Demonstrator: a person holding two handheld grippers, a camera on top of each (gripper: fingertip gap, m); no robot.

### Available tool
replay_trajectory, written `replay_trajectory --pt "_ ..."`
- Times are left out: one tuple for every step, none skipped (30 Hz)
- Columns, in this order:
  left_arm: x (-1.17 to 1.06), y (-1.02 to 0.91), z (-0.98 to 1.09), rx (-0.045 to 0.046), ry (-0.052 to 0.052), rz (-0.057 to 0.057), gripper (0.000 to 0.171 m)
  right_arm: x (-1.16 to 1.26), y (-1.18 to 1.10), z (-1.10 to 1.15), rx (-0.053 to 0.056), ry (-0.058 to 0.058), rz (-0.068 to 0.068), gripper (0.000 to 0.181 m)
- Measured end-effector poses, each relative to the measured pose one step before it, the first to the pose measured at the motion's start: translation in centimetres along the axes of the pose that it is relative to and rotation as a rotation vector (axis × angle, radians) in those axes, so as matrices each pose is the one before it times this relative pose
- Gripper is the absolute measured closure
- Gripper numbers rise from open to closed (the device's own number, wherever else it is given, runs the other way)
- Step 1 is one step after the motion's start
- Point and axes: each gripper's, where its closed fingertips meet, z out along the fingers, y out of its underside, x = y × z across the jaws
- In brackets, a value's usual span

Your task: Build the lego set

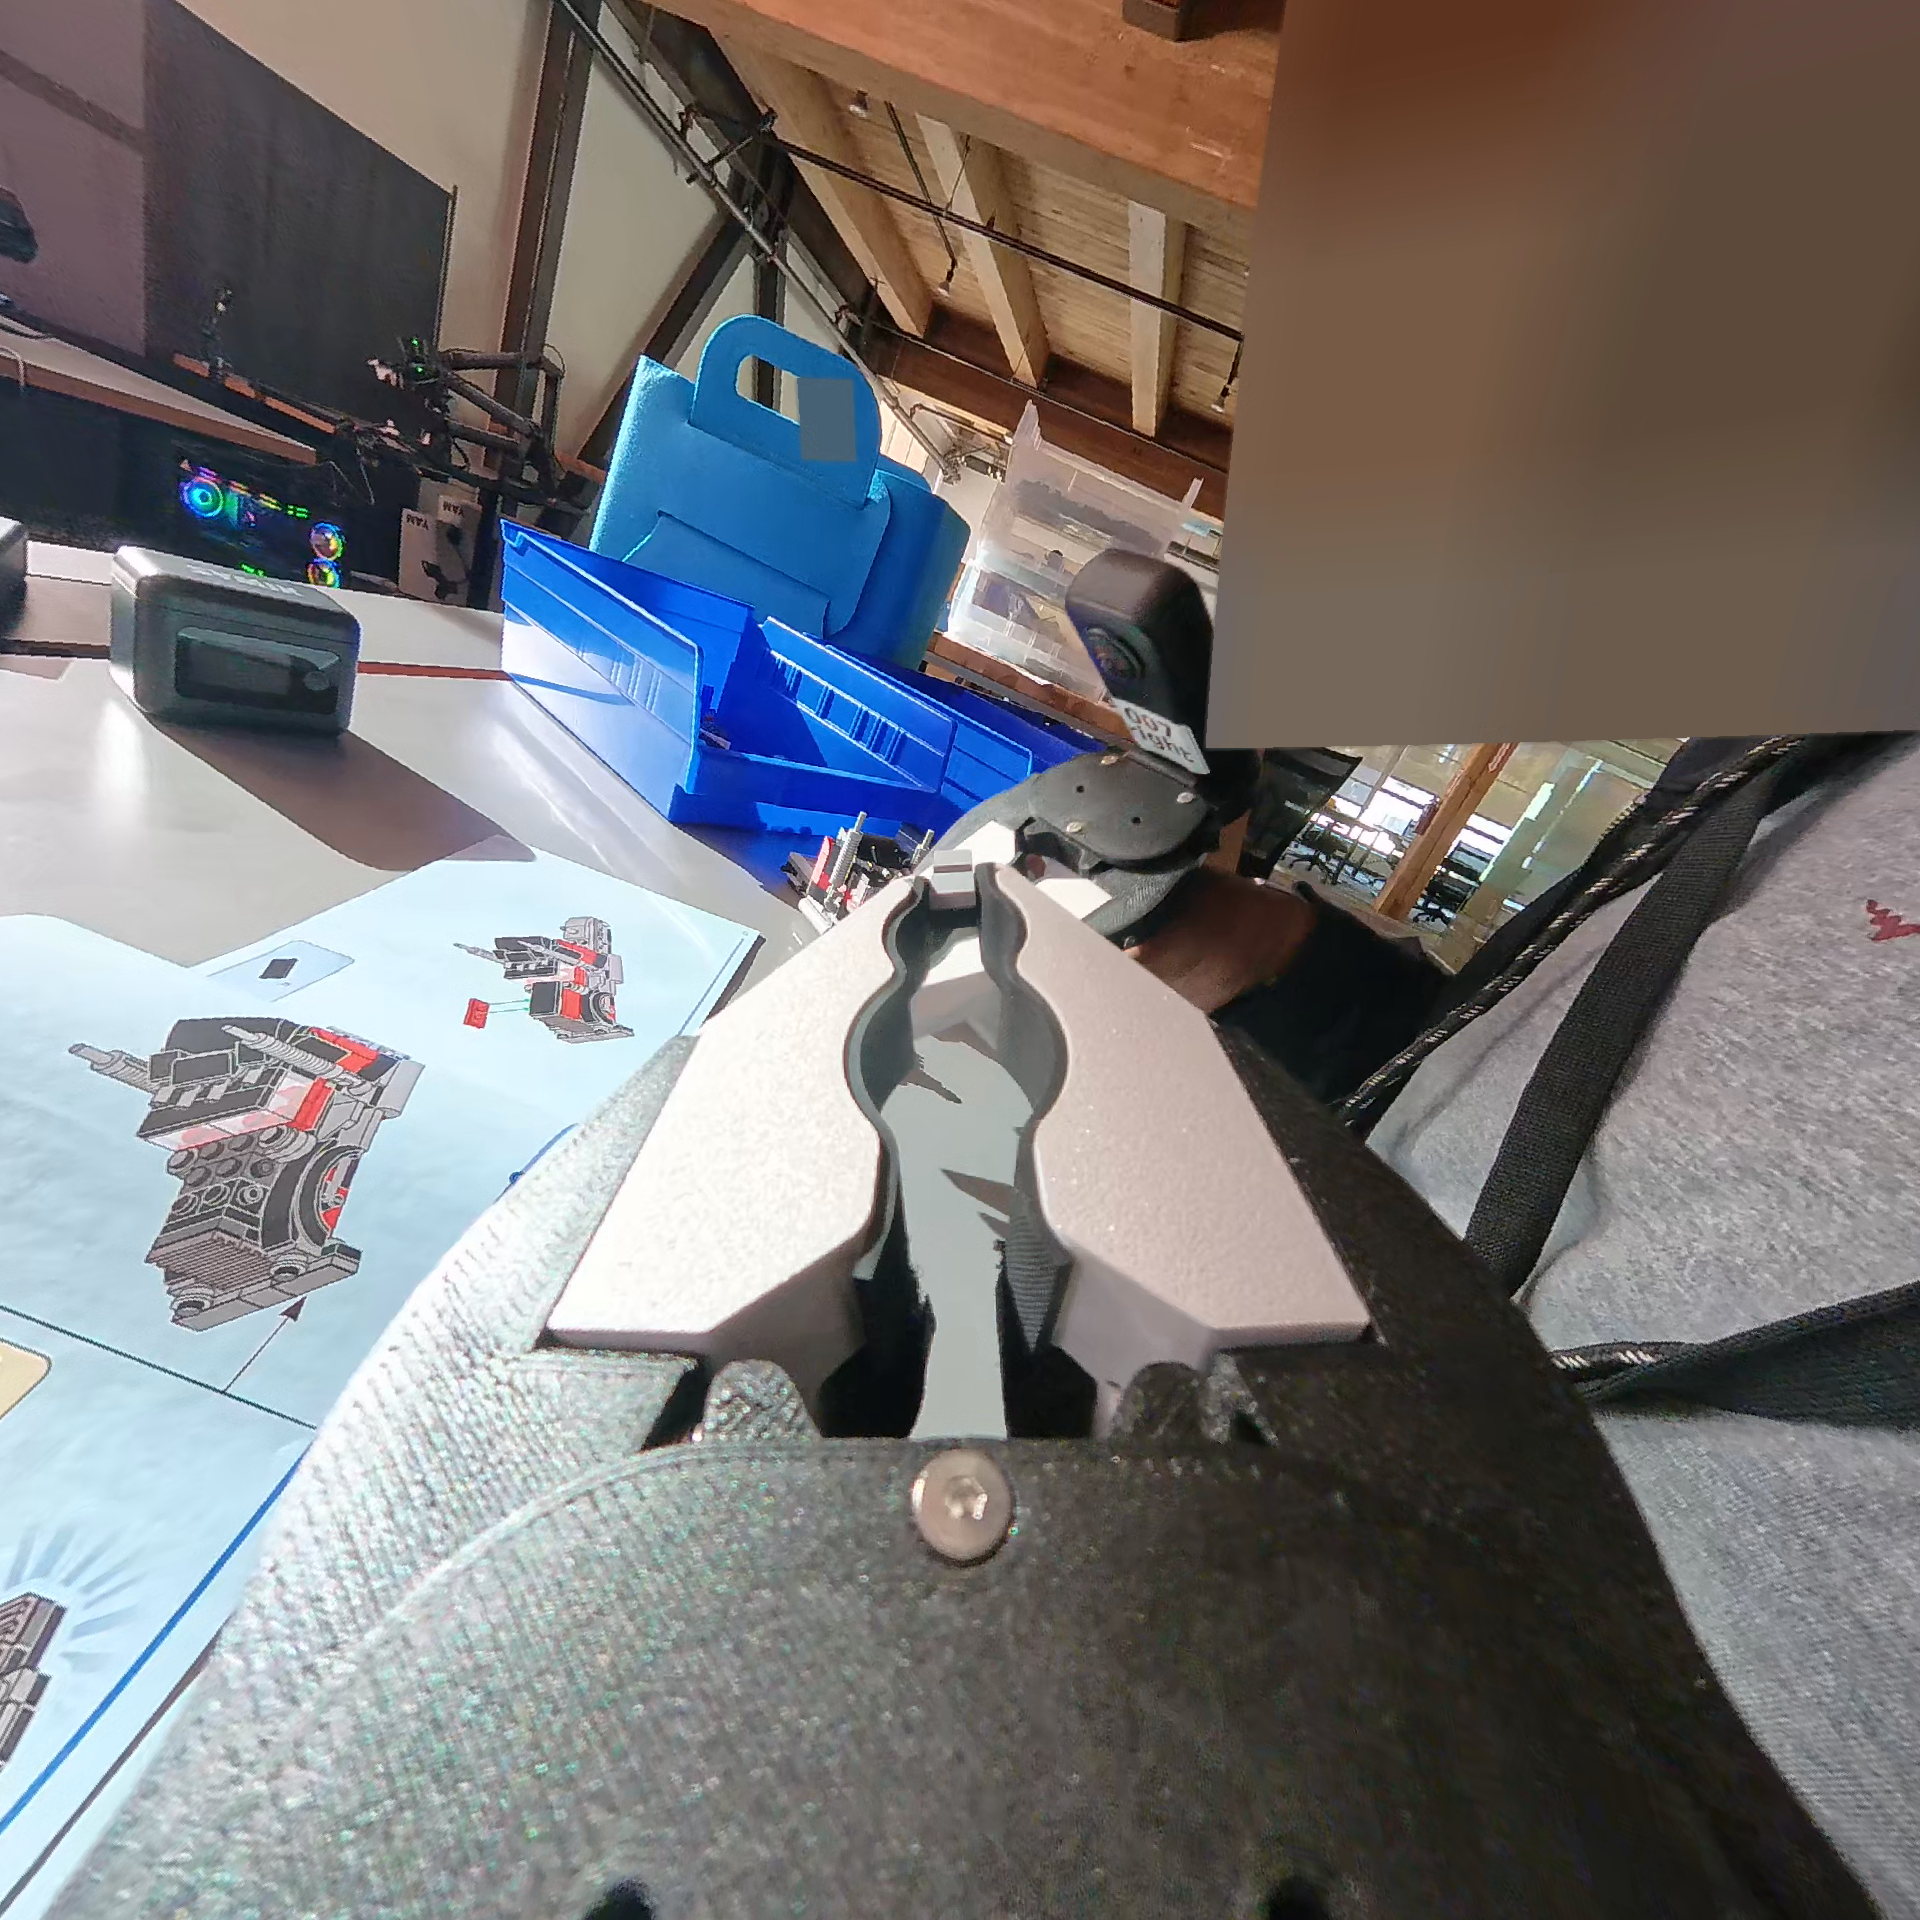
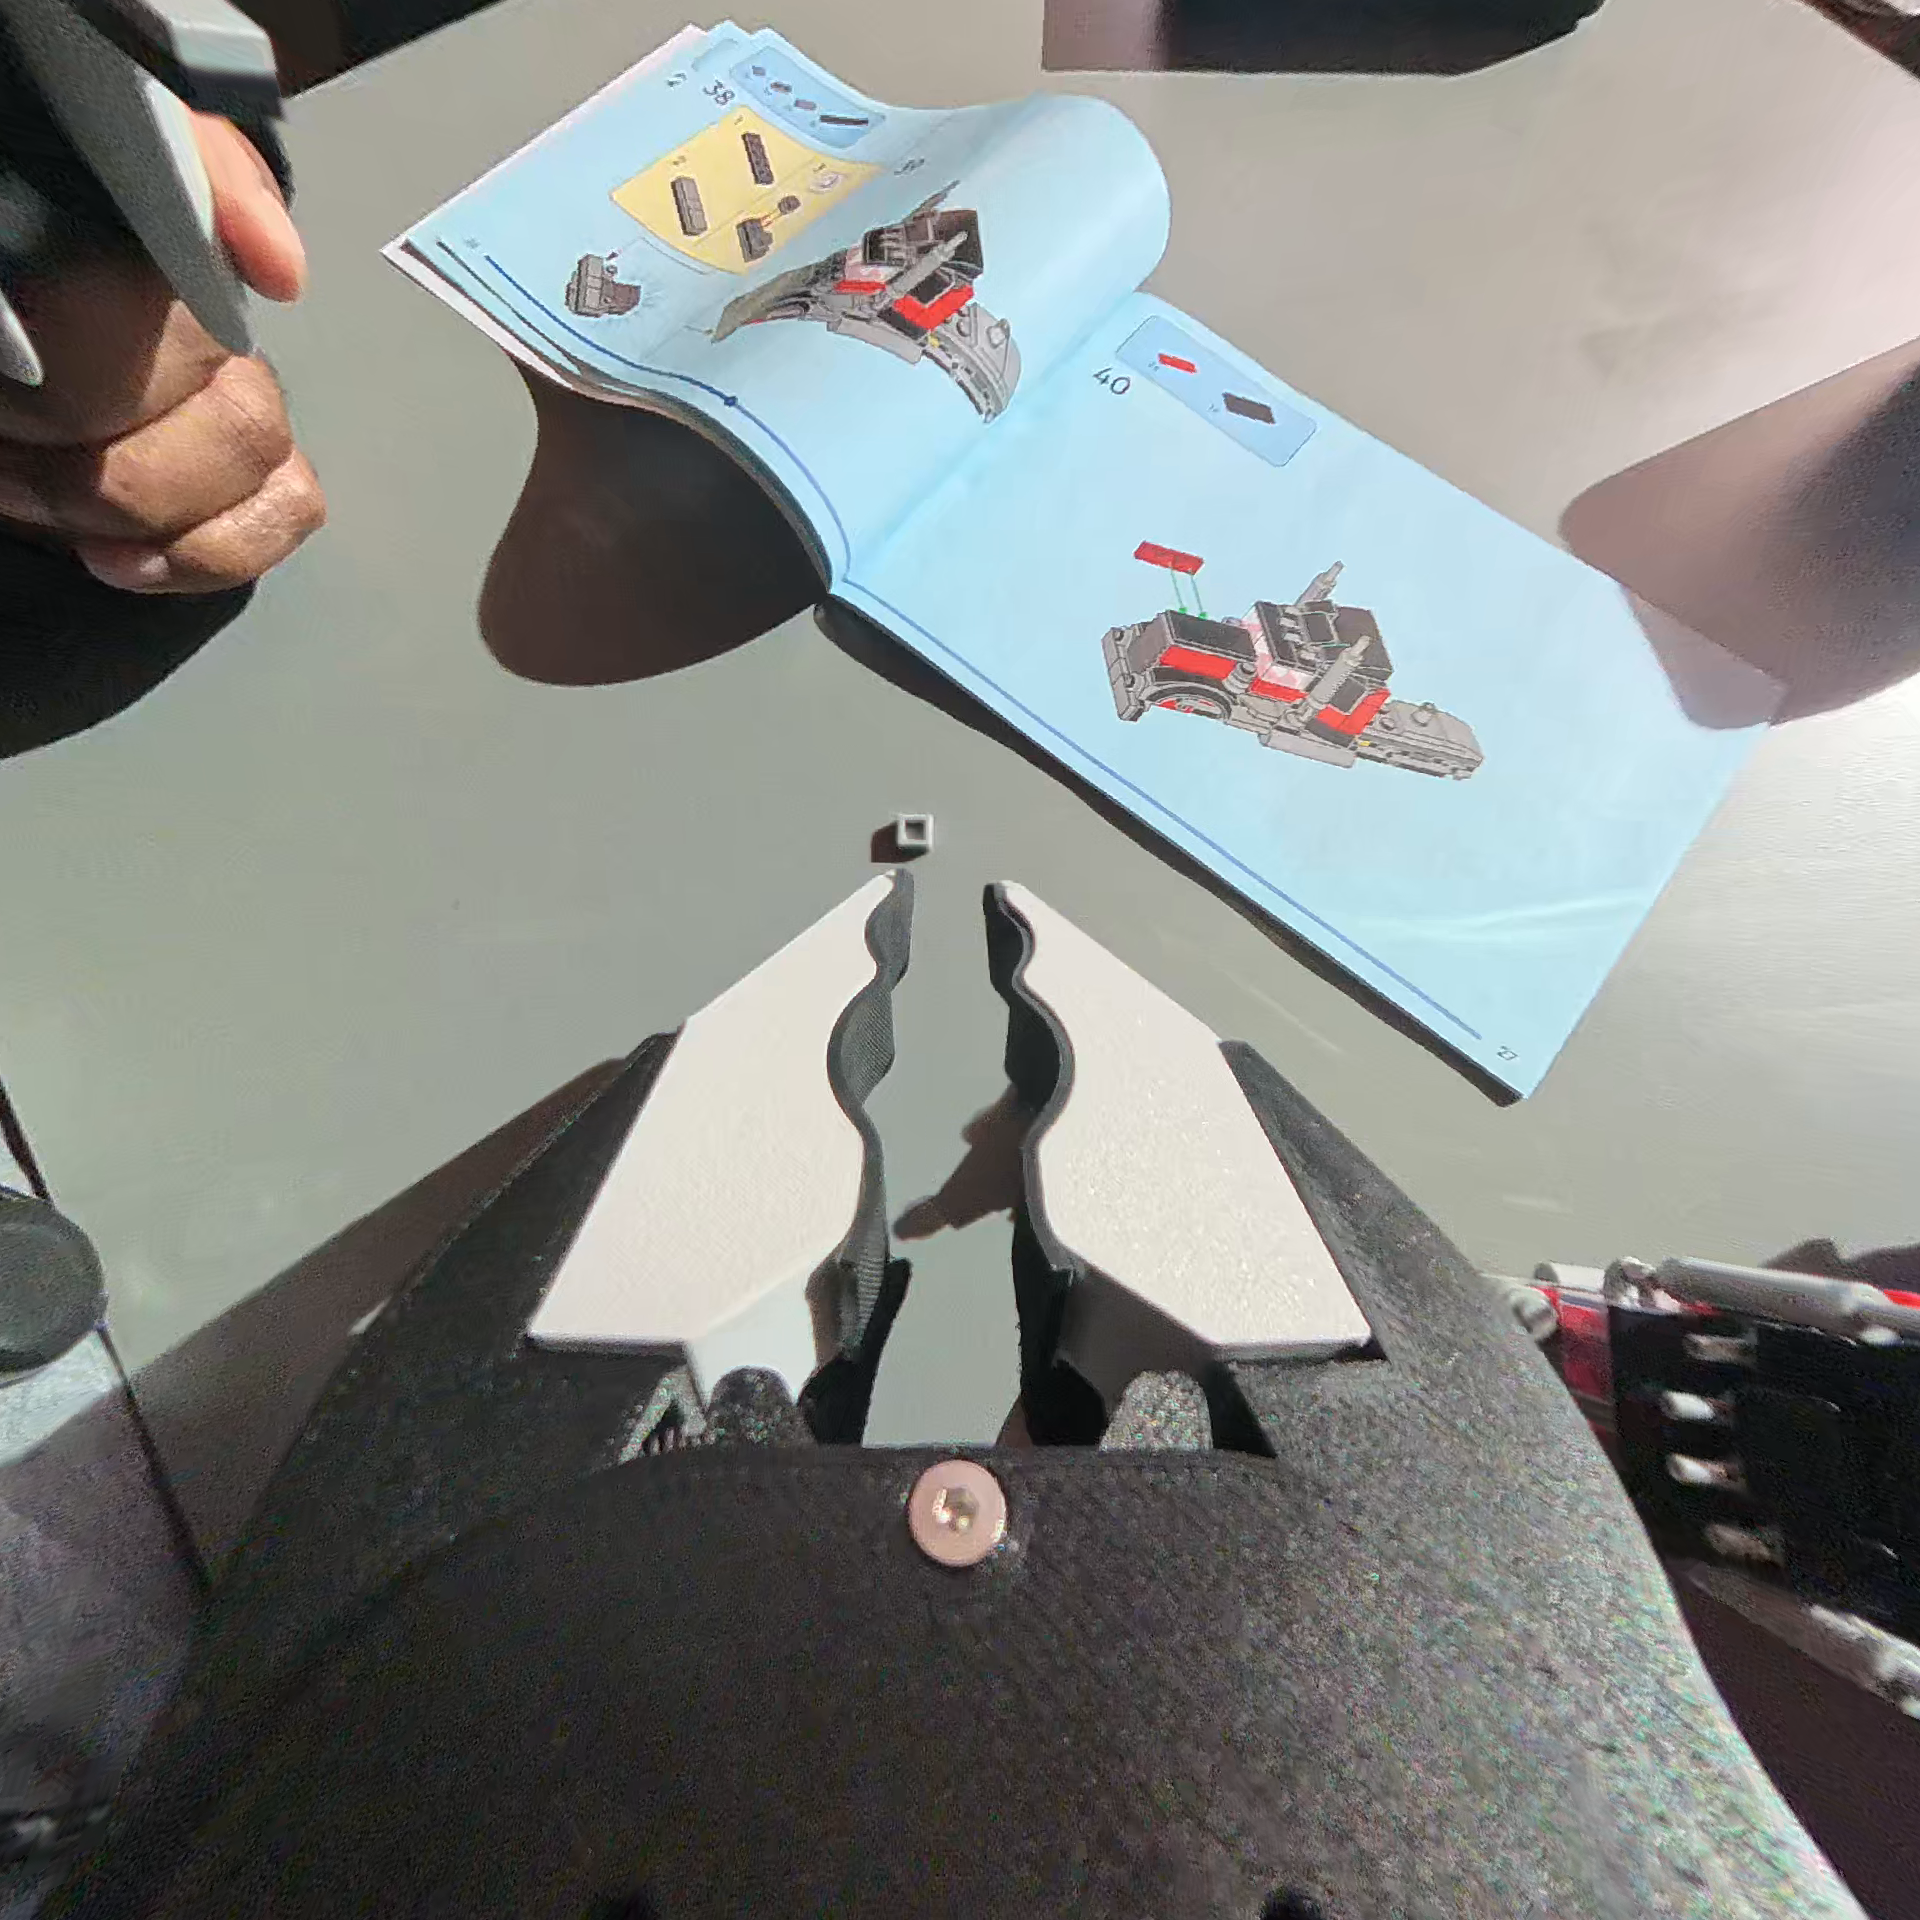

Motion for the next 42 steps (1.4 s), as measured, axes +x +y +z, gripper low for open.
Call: replay_trajectory --pt "0.016 -0.004 0.001 0.00002 0.0001 0.0003 0.163 -0.215 0.069 0.434 -0.0068 -0.0089 -0.0048 0.165" --pt "0.011 0.001 0.001 0.00029 0.0003 0.0009 0.163 -0.175 0.070 0.437 -0.0095 -0.0067 -0.0076 0.164" --pt "0.024 -0.008 -0.003 0.00038 0.0007 0.0014 0.163 -0.151 0.039 0.418 -0.0093 -0.0061 -0.0107 0.163" --pt "0.026 -0.005 -0.012 0.00024 0.0004 0.0015 0.163 -0.110 0.048 0.412 -0.0105 -0.0060 -0.0101 0.162" --pt "0.013 -0.002 0.000 -0.00012 0.0004 0.0013 0.163 -0.088 0.097 0.395 -0.0142 -0.0067 -0.0070 0.160" --pt "0.027 0.005 -0.001 -0.00027 0.0004 0.0012 0.163 -0.054 0.124 0.362 -0.0147 -0.0053 -0.0052 0.159" --pt "0.016 0.011 0.005 -0.00016 0.0002 0.0010 0.163 -0.033 0.053 0.299 -0.0104 -0.0017 -0.0059 0.159" --pt "0.010 -0.009 -0.005 0.00012 0.0002 0.0004 0.163 0.001 -0.004 0.257 -0.0070 0.0018 -0.0074 0.160" --pt "-0.008 0.000 -0.006 0.00040 -0.0001 -0.0005 0.163 0.045 0.031 0.260 -0.0092 0.0067 -0.0082 0.160" --pt "-0.013 -0.015 -0.003 0.00040 -0.0001 -0.0011 0.163 0.082 -0.083 0.188 -0.0010 0.0103 -0.0086 0.163" --pt "-0.003 0.003 -0.007 0.00017 0.0001 -0.0008 0.163 0.050 -0.098 0.112 0.0002 0.0080 -0.0066 0.167" --pt "-0.004 -0.009 -0.004 0.00034 0.0000 -0.0004 0.163 0.037 -0.072 0.026 -0.0010 0.0058 -0.0070 0.172" --pt "-0.004 -0.002 -0.005 0.00054 0.0001 -0.0005 0.163 0.134 -0.117 -0.089 0.0045 0.0106 -0.0066 0.172" --pt "-0.009 -0.011 -0.009 0.00092 0.0000 -0.0011 0.163 0.109 -0.298 -0.309 0.0186 0.0073 -0.0057 0.172" --pt "-0.006 -0.022 -0.027 0.00119 0.0004 -0.0015 0.163 0.036 -0.472 -0.521 0.0307 -0.0003 -0.0018 0.172" --pt "-0.009 -0.010 -0.015 0.00119 0.0003 -0.0018 0.163 0.128 -0.643 -0.705 0.0399 0.0020 0.0047 0.172" --pt "-0.018 -0.021 -0.021 0.00102 -0.0002 -0.0019 0.163 0.258 -0.759 -0.780 0.0469 0.0087 0.0089 0.171" --pt "-0.021 -0.006 0.002 0.00034 -0.0003 -0.0019 0.163 0.232 -0.726 -0.769 0.0445 0.0043 0.0087 0.168" --pt "-0.017 0.007 0.004 -0.00034 -0.0003 -0.0015 0.163 0.194 -0.524 -0.671 0.0321 -0.0001 0.0101 0.165" --pt "-0.014 0.012 -0.005 -0.00058 -0.0002 -0.0009 0.163 0.255 -0.221 -0.521 0.0149 0.0029 0.0119 0.162" --pt "-0.009 0.009 0.017 -0.00055 -0.0004 -0.0006 0.163 0.335 0.062 -0.385 0.0008 0.0074 0.0088 0.161" --pt "-0.011 0.002 -0.003 -0.00051 -0.0003 -0.0009 0.163 0.365 0.276 -0.255 -0.0073 0.0096 0.0036 0.160" --pt "-0.025 -0.002 0.002 0.00039 -0.0010 -0.0007 0.163 0.341 0.433 -0.159 -0.0130 0.0093 0.0018 0.160" --pt "-0.015 -0.012 -0.015 0.00103 -0.0009 -0.0010 0.163 0.290 0.520 -0.060 -0.0177 0.0063 0.0039 0.160" --pt "-0.025 -0.020 -0.013 0.00123 -0.0007 -0.0012 0.163 0.152 0.550 -0.001 -0.0191 -0.0003 0.0034 0.160" --pt "-0.016 -0.015 -0.013 0.00127 -0.0008 -0.0007 0.163 0.117 0.547 0.004 -0.0191 -0.0028 0.0022 0.161" --pt "-0.007 -0.015 -0.008 0.00090 -0.0005 -0.0001 0.163 0.222 0.480 -0.054 -0.0177 0.0046 0.0032 0.161" --pt "-0.006 0.003 -0.005 0.00055 -0.0006 0.0000 0.163 0.217 0.442 -0.102 -0.0159 0.0044 0.0006 0.160" --pt "-0.015 -0.009 -0.004 0.00035 -0.0008 -0.0002 0.163 0.122 0.440 -0.124 -0.0183 -0.0016 -0.0020 0.161" --pt "-0.008 0.002 0.006 -0.00021 -0.0004 -0.0005 0.163 0.130 0.439 -0.139 -0.0198 0.0008 -0.0013 0.161" --pt "-0.009 0.012 0.007 -0.00108 0.0000 -0.0007 0.163 0.121 0.381 -0.110 -0.0173 0.0032 -0.0029 0.161" --pt "-0.004 0.028 0.023 -0.00171 0.0000 -0.0005 0.163 0.004 0.314 -0.092 -0.0148 -0.0015 -0.0072 0.161" --pt "0.004 0.037 0.027 -0.00209 0.0003 0.0000 0.163 -0.062 0.277 -0.020 -0.0139 -0.0030 -0.0095 0.161" --pt "-0.001 0.026 0.021 -0.00224 0.0001 0.0000 0.163 -0.022 0.188 0.038 -0.0117 0.0012 -0.0096 0.161" --pt "-0.005 0.028 0.023 -0.00172 0.0001 -0.0001 0.163 -0.070 0.081 0.077 -0.0071 -0.0006 -0.0137 0.161" --pt "0.009 0.002 0.005 -0.00054 0.0000 0.0001 0.163 -0.145 0.014 0.122 -0.0051 -0.0054 -0.0177 0.161" --pt "-0.010 0.003 0.002 0.00047 -0.0004 0.0001 0.163 -0.130 -0.036 0.158 -0.0059 -0.0049 -0.0192 0.161" --pt "-0.003 -0.017 -0.007 0.00102 -0.0004 -0.0002 0.163 -0.080 -0.057 0.173 -0.0079 -0.0034 -0.0218 0.161" --pt "-0.006 -0.011 -0.022 0.00109 -0.0002 -0.0001 0.163 0.018 -0.094 0.177 -0.0097 -0.0004 -0.0219 0.161" --pt "0.003 -0.009 -0.002 0.00075 0.0000 0.0007 0.163 0.043 -0.116 0.187 -0.0098 -0.0020 -0.0209 0.161" --pt "0.020 -0.007 -0.010 0.00043 -0.0001 0.0012 0.163 -0.016 -0.044 0.207 -0.0145 -0.0097 -0.0194 0.162" --pt "0.015 0.006 0.001 0.00033 -0.0002 0.0013 0.163 -0.049 0.082 0.208 -0.0221 -0.0130 -0.0183 0.163"
